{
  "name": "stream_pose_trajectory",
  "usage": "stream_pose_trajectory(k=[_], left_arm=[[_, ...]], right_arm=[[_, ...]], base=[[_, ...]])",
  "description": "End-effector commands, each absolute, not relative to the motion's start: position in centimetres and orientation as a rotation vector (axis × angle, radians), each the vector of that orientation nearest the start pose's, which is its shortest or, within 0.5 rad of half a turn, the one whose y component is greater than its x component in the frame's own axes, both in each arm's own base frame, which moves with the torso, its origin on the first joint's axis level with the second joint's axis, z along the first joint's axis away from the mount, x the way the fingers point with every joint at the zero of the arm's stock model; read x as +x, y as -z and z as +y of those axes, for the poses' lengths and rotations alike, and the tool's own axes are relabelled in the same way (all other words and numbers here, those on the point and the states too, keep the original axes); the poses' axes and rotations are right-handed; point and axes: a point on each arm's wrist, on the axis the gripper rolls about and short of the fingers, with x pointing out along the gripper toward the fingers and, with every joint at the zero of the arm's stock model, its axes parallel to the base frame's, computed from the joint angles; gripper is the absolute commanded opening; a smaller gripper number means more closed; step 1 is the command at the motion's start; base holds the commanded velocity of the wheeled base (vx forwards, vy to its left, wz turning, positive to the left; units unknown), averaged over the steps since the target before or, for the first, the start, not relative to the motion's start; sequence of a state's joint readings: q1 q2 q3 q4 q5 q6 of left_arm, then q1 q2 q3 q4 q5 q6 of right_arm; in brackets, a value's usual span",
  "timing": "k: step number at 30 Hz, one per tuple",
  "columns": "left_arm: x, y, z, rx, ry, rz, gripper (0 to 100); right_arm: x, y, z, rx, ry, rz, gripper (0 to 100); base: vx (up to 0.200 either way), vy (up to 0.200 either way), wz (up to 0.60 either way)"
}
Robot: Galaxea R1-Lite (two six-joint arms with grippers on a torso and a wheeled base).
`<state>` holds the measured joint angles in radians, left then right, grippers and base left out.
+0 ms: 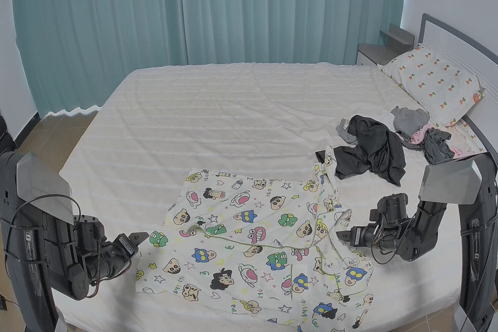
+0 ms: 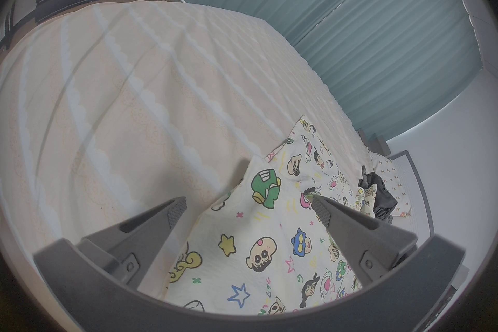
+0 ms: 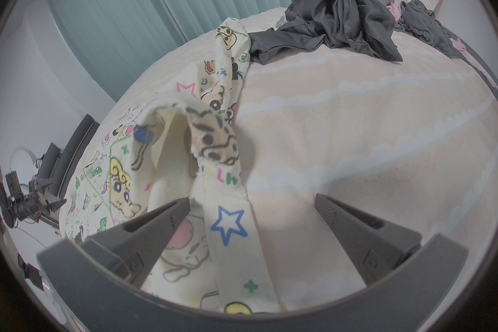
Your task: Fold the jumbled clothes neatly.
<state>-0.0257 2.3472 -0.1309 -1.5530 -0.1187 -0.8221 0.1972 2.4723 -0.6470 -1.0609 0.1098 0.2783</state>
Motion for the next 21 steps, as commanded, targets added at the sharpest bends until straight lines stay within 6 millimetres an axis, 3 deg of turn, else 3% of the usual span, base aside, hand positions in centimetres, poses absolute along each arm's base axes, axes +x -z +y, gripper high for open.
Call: stream_pose_trajectory(k=[1,13,14,21], left_arm=[[24.65,3.51,-0.95,-0.82,-0.138,0.678,100],[24.65,3.55,-0.94,-0.818,-0.14,0.678,100],[24.65,3.55,-0.94,-0.818,-0.14,0.678,100],[24.65,3.55,-0.94,-0.817,-0.142,0.677,100]], right_arm=[[31.9,6.2,8.55,0.206,-0.234,0.806,100],[31.79,6.37,8.44,0.278,-0.207,0.827,100],[31.77,6.33,8.38,0.28,-0.205,0.827,0],[31.59,6.38,8.31,0.342,-0.183,0.866,0]], base=[[0.0,0.0,0.0],[0.0,0.0,0.0],[0.0,0.0,0.0],[0.0,0.0,0.0]])
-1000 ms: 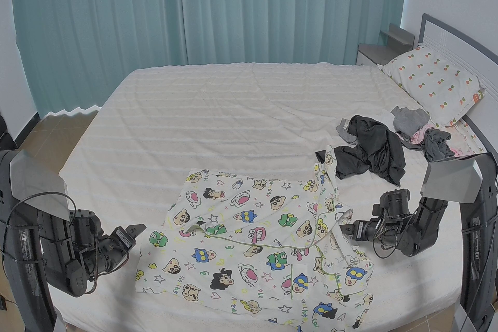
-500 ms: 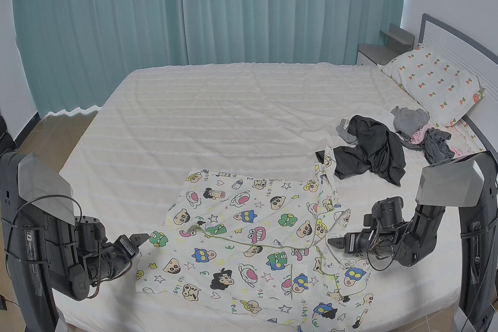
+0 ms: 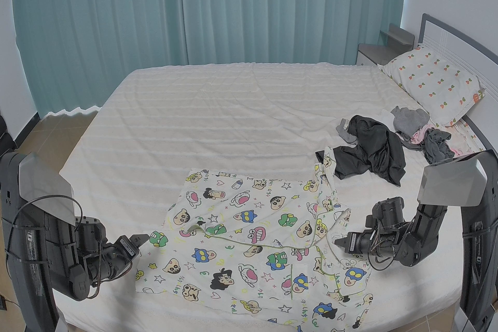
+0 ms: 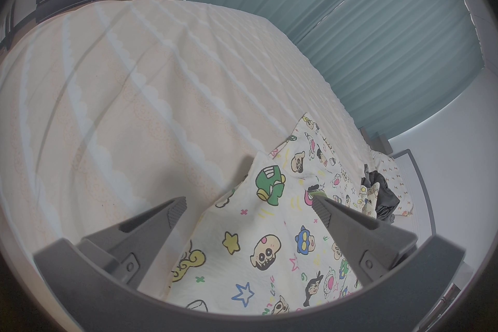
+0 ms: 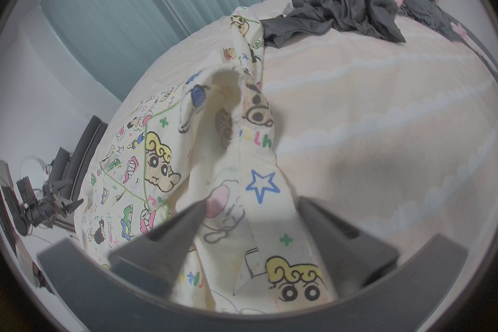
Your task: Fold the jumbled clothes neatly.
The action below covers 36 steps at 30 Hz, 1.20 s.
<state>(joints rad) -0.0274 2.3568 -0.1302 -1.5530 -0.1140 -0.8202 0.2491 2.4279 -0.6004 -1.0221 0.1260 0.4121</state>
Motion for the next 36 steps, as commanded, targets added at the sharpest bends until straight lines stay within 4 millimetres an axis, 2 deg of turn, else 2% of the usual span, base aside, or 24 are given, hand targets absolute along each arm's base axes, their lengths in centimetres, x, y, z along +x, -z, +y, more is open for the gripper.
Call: stream_pose_trajectory(k=[1,6,13,20,26,32,33,36], left_arm=[[24.6,3.6,-0.9,-0.817,-0.143,0.679,100],[24.6,3.6,-1.0,-0.815,-0.142,0.681,100],[24.6,3.6,-1.0,-0.814,-0.142,0.681,100],[24.6,3.6,-1.1,-0.813,-0.142,0.682,100],[24.6,3.6,-1.1,-0.814,-0.141,0.683,100],[24.6,3.6,-1.1,-0.813,-0.142,0.681,100],[24.6,3.7,-1.1,-0.813,-0.142,0.682,100],[24.6,3.7,-1.1,-0.813,-0.142,0.682,100]], right_arm=[[31.5,6.4,8.3,0.362,-0.194,0.874,0],[31.4,6.3,8.3,0.381,-0.185,0.877,0],[31.1,4.7,7.7,0.397,-0.173,0.847,0],[31.2,3.6,5.1,0.368,-0.115,0.843,0],[31.3,3.8,3.1,0.306,-0.085,0.85,0],[31.9,4.6,2.5,0.294,-0.042,0.846,0],[31.9,4.7,2.4,0.296,-0.039,0.848,100],[32.3,4.5,2.2,0.3,-0.035,0.833,100]], base=[[0.0,0.0,0.0],[0.0,0.0,0.0],[0.0,0.0,0.0],[0.0,0.0,0.0],[0.0,0.0,0.0],[0.0,0.0,0.0],[0.0,0.0,0.0],[0.0,0.0,0.0]])
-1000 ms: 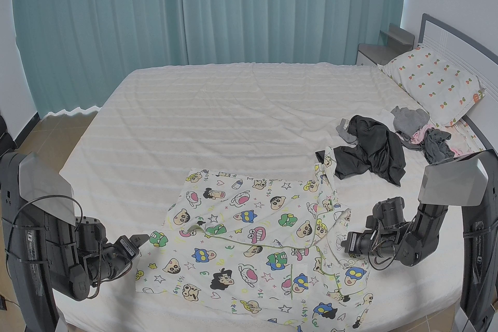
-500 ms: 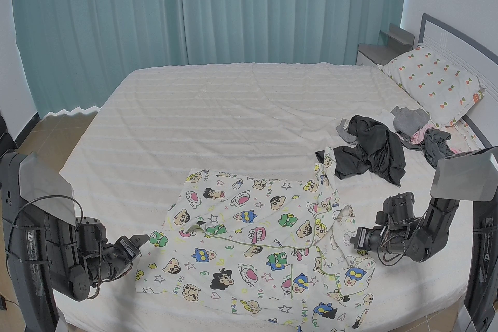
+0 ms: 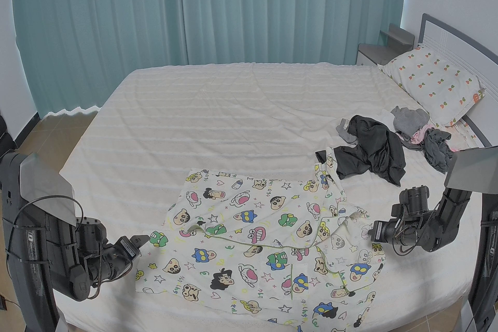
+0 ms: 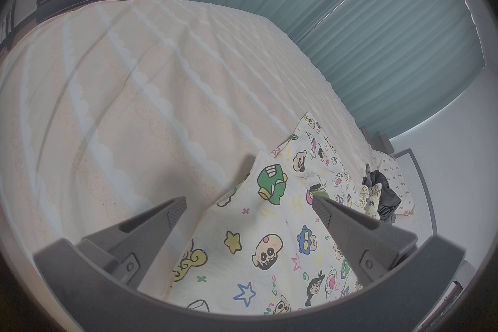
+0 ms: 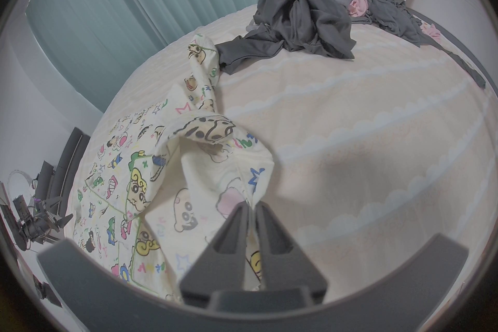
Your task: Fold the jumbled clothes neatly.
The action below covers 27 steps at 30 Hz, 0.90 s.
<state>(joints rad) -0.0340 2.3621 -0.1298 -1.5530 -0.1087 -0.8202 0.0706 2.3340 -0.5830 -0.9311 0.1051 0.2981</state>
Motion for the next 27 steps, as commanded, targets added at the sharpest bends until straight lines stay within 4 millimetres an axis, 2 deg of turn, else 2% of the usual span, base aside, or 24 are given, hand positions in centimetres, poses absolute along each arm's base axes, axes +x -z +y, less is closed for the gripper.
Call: stream_pose_trajectory(k=[1,7,11,17,18,27], left_arm=[[24.6,3.7,-1.1,-0.813,-0.143,0.684,100],[24.6,3.8,-1.1,-0.811,-0.146,0.686,100],[24.6,3.8,-1.1,-0.811,-0.144,0.686,100],[24.6,3.8,-1.1,-0.811,-0.144,0.686,100],[24.6,3.8,-1.1,-0.811,-0.144,0.686,100],[24.6,3.8,-1.1,-0.81,-0.146,0.686,100]], right_arm=[[32.3,4.5,2.1,0.301,-0.037,0.833,100],[32.7,5.2,1.5,0.333,-0.042,0.842,100],[33.1,6.1,-0.1,0.406,-0.07,0.865,100],[33.0,6.1,-0.3,0.427,-0.096,0.869,100],[33.0,6.2,-0.3,0.425,-0.097,0.87,0],[32.8,6.7,0.4,0.383,-0.126,0.88,0]], base=[[0.0,0.0,0.0],[0.0,0.0,0.0],[0.0,0.0,0.0],[0.0,0.0,0.0],[0.0,0.0,0.0],[0.0,0.0,0.0]])
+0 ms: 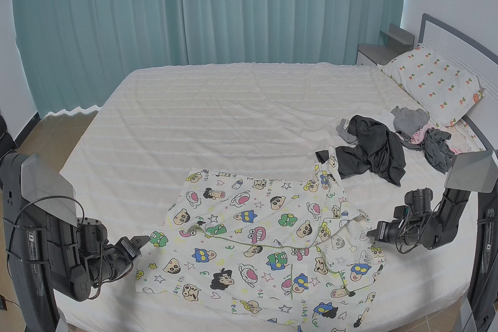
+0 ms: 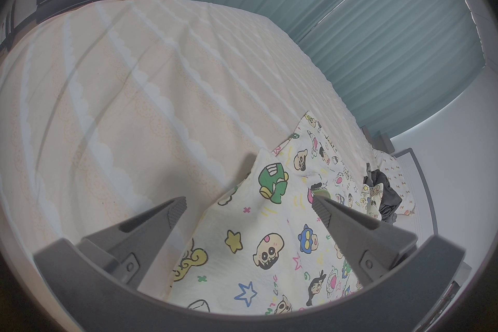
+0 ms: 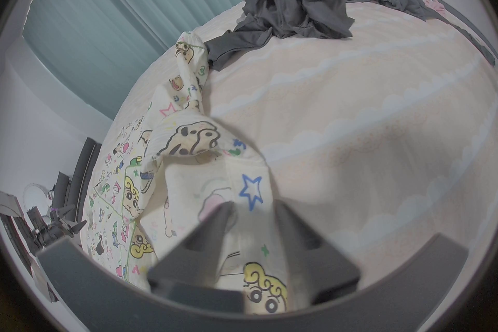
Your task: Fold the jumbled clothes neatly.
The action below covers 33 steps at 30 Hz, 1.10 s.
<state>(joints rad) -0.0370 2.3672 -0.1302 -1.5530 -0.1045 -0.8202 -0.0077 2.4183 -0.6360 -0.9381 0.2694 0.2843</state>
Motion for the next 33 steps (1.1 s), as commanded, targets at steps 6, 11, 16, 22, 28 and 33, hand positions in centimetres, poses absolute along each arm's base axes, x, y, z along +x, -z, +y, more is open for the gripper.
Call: stream_pose_trajectory(k=[6,11,16,22,28,33], left_arm=[[24.6,3.8,-1.1,-0.81,-0.146,0.686,100],[24.6,3.8,-1.1,-0.809,-0.146,0.687,100],[24.6,3.8,-1.1,-0.809,-0.146,0.687,100],[24.6,3.8,-1.1,-0.809,-0.145,0.686,100],[24.6,3.8,-1.1,-0.809,-0.145,0.686,100],[24.6,3.8,-1.1,-0.809,-0.146,0.687,100]], right_arm=[[32.9,6.1,-0.1,0.387,-0.116,0.862,0],[33.0,3.4,-1.8,0.392,-0.079,0.787,0],[33.0,3.7,-2.8,0.38,-0.058,0.792,0],[32.7,4.0,-4.6,0.353,-0.022,0.833,0],[33.7,4.3,-5.4,0.326,0.056,0.815,0],[34.0,4.5,-5.6,0.315,0.086,0.809,0]], base=[[0.0,0.0,0.0],[0.0,0.0,0.0],[0.0,0.0,0.0],[0.0,0.0,0.0],[0.0,0.0,0.0],[0.0,0.0,0.0]])
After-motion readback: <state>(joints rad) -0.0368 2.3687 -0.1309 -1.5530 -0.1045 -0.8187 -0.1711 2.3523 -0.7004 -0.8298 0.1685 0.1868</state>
